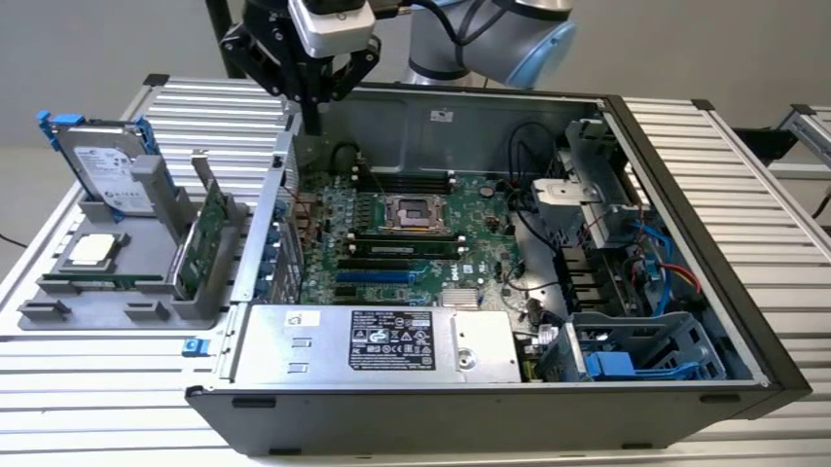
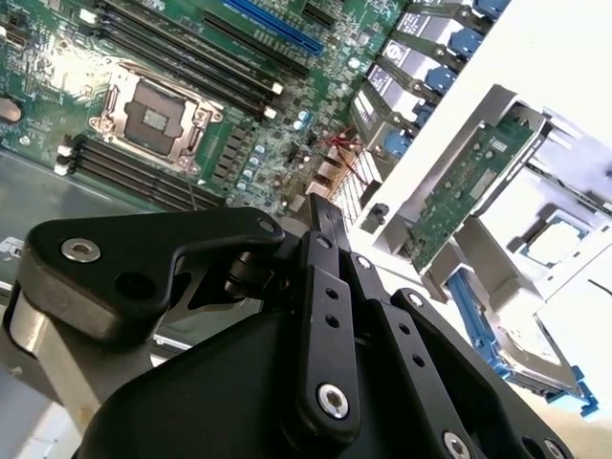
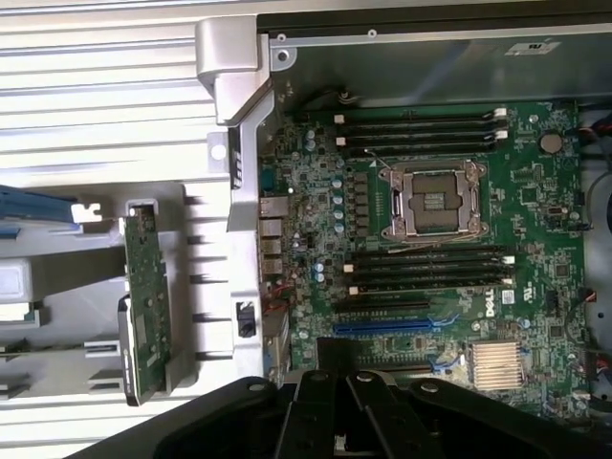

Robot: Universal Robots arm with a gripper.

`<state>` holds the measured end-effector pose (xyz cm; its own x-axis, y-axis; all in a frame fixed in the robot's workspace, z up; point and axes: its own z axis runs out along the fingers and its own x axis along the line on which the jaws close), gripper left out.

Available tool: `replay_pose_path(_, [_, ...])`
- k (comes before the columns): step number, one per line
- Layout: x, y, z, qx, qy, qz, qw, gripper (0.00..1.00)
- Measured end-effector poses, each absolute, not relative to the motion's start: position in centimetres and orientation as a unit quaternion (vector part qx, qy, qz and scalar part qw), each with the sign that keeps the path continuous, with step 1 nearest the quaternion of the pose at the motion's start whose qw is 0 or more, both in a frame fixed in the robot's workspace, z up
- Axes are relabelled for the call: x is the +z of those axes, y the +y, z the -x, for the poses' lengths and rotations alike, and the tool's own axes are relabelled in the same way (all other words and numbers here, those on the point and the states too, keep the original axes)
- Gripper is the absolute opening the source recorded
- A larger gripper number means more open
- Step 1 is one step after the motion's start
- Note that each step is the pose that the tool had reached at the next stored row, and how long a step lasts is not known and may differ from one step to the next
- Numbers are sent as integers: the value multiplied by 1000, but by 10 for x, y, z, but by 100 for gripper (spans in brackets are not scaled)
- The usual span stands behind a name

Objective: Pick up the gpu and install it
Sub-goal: 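Reach for the gpu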

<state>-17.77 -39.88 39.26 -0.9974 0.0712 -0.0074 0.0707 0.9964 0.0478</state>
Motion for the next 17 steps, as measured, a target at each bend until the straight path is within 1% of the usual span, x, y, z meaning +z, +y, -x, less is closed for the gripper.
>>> replay_pose_path(17, [393,-399,191,24,999,-36,5,0])
